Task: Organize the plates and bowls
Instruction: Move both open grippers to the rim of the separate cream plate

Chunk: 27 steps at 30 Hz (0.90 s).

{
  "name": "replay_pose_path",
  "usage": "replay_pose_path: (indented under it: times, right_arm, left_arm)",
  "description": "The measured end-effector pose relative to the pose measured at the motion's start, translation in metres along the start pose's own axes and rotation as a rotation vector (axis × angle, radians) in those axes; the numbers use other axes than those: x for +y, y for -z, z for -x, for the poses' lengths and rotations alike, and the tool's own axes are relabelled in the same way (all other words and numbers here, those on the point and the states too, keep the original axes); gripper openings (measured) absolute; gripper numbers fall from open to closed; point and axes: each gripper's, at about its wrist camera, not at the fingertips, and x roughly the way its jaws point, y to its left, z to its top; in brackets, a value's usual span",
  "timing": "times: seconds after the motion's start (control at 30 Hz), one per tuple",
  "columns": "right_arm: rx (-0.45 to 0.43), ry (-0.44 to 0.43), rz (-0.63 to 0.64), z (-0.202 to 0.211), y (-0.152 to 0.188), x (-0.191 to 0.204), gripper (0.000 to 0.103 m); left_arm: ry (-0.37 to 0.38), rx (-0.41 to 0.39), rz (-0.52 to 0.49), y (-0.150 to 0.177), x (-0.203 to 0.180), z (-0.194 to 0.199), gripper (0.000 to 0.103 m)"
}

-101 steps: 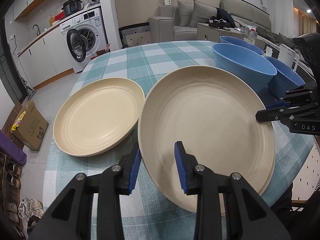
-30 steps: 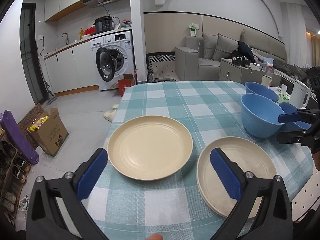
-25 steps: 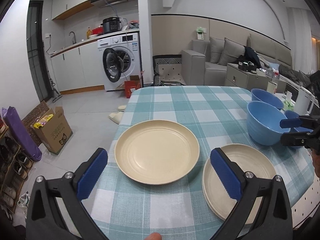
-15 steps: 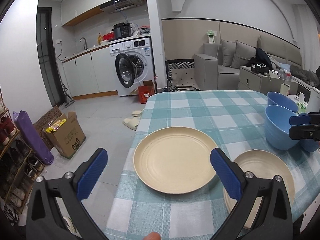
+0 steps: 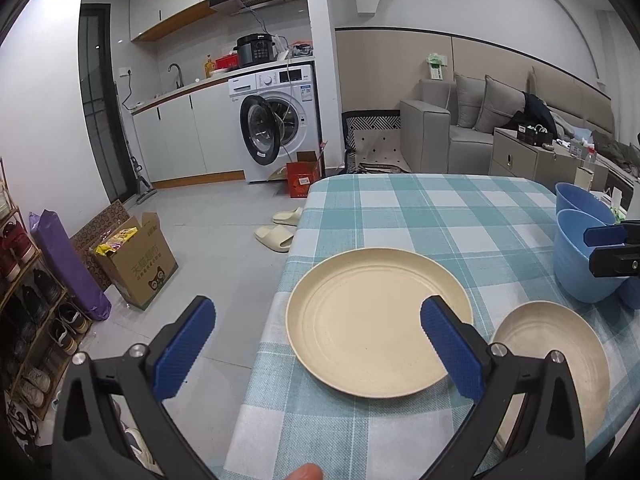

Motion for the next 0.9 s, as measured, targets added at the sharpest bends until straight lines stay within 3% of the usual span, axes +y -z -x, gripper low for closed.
replay_pose_path:
  times: [0.5, 0.9]
  right_arm:
    - [0.004, 0.043, 0.059, -0.027, -0.023, 0.023, 0.102]
    - [0.074, 0.040, 0.030, -0.068, -0.033, 0.025, 0.098]
  left_arm:
    - [-0.027, 0.035, 0.021, 0.009, 0.017, -0.020, 0.103]
    - [0.001, 0.108, 0.042, 0.021, 0.018, -0.043, 0.103]
